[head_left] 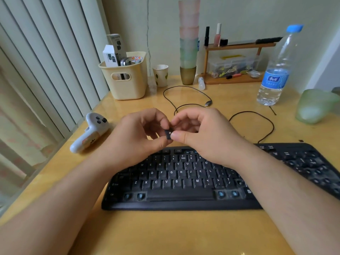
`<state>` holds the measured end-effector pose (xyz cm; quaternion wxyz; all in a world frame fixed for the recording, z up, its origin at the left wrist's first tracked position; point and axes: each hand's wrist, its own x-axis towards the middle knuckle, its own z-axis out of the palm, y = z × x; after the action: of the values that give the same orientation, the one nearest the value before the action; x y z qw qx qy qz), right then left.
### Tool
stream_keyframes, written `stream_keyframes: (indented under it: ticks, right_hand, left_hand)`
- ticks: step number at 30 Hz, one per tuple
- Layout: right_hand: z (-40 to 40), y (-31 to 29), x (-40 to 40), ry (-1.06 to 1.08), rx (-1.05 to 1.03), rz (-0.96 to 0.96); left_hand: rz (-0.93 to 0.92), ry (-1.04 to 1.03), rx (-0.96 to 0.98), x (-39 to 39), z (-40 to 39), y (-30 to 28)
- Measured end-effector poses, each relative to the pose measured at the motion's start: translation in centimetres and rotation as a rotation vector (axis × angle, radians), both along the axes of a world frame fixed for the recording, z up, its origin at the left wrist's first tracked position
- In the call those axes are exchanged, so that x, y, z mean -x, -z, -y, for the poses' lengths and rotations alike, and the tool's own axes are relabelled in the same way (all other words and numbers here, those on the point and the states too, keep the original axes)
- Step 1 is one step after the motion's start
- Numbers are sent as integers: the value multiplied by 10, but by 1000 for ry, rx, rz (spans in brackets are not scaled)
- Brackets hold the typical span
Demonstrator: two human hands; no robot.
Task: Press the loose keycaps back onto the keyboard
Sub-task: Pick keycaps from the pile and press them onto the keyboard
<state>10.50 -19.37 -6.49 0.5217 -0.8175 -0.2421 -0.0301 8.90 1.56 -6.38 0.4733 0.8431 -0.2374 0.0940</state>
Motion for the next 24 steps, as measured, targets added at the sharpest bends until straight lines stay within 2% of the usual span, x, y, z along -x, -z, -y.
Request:
stream_keyframes:
  ticks: [4,15,24]
  right_hand:
    - [-2,0,1,16,3,40]
    - [-2,0,5,-18,92,122]
    - [0,-2,6,48,148,185]
  left_hand:
    - [-4,5,85,-2,1,-1]
    - [-74,-24,78,2,4,-4]
    - [-292,89,279,0,-1,-7]
